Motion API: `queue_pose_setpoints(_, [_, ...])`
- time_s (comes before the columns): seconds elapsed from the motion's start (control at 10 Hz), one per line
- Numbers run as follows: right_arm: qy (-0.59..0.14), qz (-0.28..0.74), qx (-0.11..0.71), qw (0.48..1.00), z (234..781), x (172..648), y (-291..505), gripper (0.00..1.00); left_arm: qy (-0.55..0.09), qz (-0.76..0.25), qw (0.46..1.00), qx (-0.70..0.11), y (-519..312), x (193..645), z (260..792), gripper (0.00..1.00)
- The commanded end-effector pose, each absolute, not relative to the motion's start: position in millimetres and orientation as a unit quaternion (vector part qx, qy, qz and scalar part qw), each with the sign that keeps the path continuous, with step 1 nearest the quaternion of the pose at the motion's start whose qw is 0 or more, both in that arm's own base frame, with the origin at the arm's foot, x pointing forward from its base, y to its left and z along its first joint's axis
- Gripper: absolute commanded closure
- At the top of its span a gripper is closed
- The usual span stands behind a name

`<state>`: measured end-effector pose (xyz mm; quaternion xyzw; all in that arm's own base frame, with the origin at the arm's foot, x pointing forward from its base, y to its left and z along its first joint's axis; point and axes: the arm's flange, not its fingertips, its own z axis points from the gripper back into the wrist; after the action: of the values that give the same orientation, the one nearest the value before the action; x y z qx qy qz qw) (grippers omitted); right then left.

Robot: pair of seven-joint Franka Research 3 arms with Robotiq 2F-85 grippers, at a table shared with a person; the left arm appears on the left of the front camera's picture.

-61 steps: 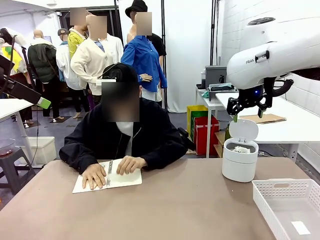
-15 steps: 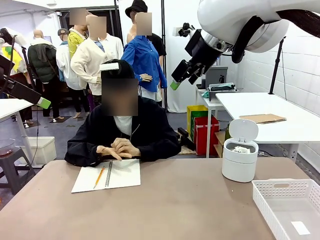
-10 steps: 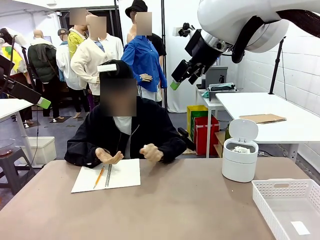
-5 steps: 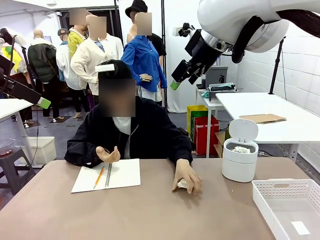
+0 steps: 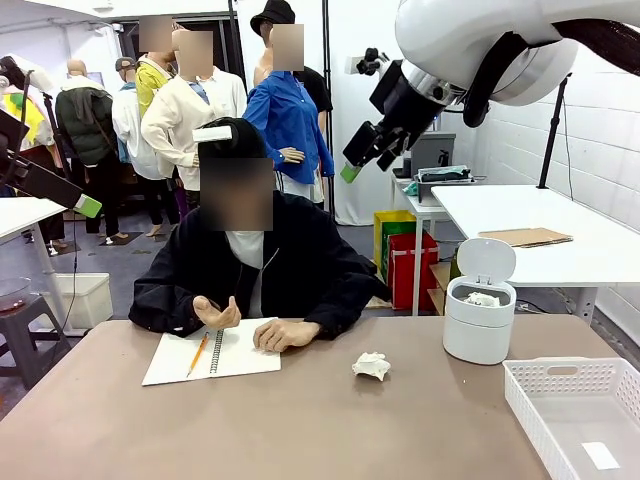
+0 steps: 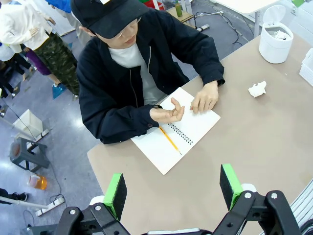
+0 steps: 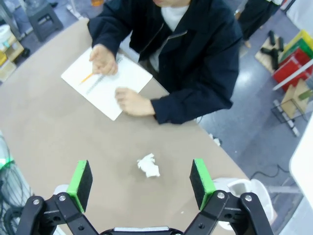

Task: Sort the paper based on its condition.
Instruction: If a person hands you a paper, place it in the Organizing basket , and if it's crumpled, put it in the Trash can.

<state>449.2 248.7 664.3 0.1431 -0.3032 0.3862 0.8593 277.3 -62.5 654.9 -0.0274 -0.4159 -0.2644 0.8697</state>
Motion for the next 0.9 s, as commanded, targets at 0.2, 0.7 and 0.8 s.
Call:
queue_pose_setpoints(0.2, [-0.177, 0.377, 0.162, 0.895, 619, 466, 260, 0.0, -0.413, -0.264, 0.871, -0.029, -61, 276, 654, 0.0])
queue_pose_setpoints(0.7, [-0.039, 0.467, 0.103, 0.877, 528, 475, 278, 0.0, -0.413, -0.264, 0.871, -0.029, -61, 276, 654, 0.0])
queue_pose_setpoints(0.8, [-0.048, 0.472, 0.081, 0.877, 512, 482, 281, 0.0, -0.413, -0.264, 0.871, -0.029, -61, 276, 654, 0.0])
